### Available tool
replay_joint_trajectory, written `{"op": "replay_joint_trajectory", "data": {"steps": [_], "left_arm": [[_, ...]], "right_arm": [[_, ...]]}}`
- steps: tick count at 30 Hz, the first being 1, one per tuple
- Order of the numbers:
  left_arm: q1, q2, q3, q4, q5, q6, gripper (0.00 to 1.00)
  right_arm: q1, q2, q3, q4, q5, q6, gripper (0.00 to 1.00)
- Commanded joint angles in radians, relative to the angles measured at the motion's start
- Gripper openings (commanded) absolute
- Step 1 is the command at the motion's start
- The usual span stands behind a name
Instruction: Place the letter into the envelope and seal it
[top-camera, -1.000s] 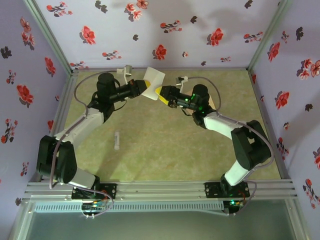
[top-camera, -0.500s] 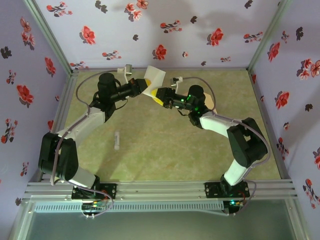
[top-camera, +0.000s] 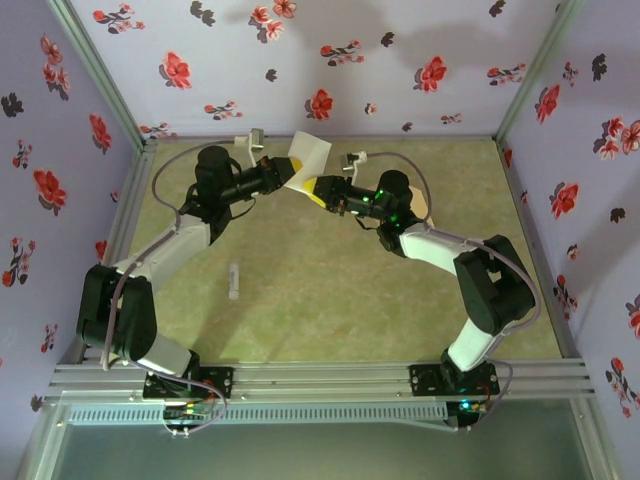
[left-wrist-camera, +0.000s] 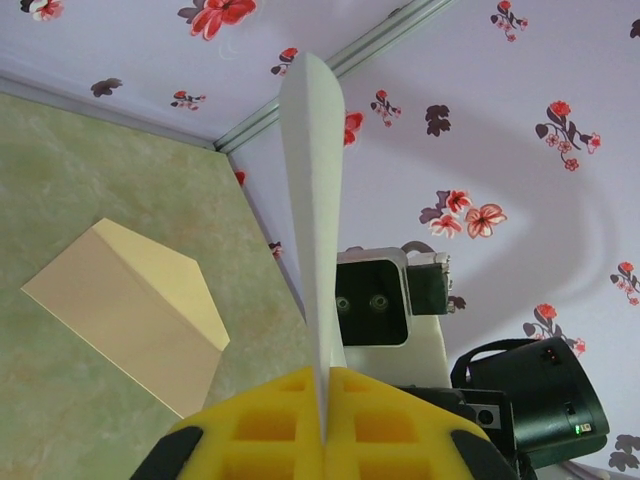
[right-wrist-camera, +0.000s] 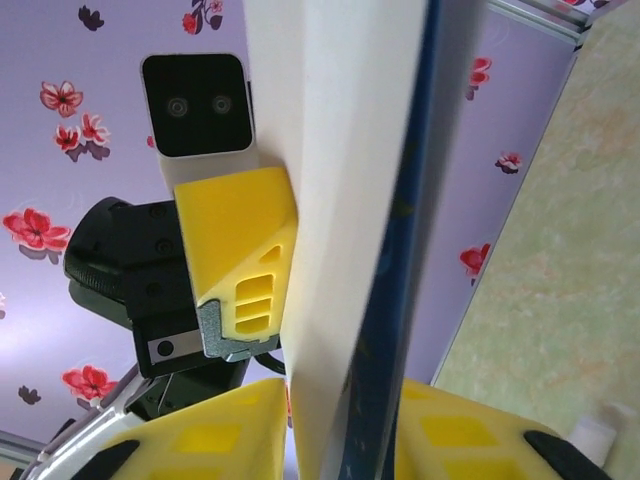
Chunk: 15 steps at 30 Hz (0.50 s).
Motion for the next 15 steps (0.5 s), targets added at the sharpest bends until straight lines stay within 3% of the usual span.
{"op": "replay_joint_trajectory", "data": {"steps": [1, 3, 4, 7, 9, 11, 12, 15], "left_arm": [[-0.002, 0.013, -0.011, 0.030, -0.004, 0.000, 0.00], [-0.001, 0.014, -0.011, 0.032, -0.006, -0.004, 0.01], [-0.001, 0.016, -0.012, 0.035, -0.004, -0.006, 0.02], [0.003, 0.016, -0.014, 0.044, -0.005, -0.013, 0.10], [0.008, 0.012, -0.014, 0.048, -0.004, -0.014, 0.31], [0.017, 0.008, -0.014, 0.048, 0.000, -0.014, 0.61], [0.024, 0.005, -0.014, 0.049, 0.003, -0.014, 0.67], [0.043, 0.001, -0.008, 0.047, 0.024, -0.012, 0.70]], "right_arm": [[-0.008, -0.004, 0.011, 0.068, -0.008, 0.009, 0.22], [-0.008, -0.003, 0.009, 0.072, -0.011, 0.009, 0.04], [-0.009, -0.004, 0.009, 0.075, -0.010, 0.011, 0.00], [-0.011, -0.002, 0.007, 0.081, -0.015, 0.017, 0.00], [-0.013, -0.005, 0.006, 0.080, -0.018, 0.017, 0.00], [-0.016, -0.009, 0.005, 0.073, -0.027, 0.017, 0.00], [-0.017, -0.013, 0.003, 0.066, -0.033, 0.017, 0.00], [-0.021, -0.023, 0.001, 0.027, -0.056, -0.003, 0.00]]}}
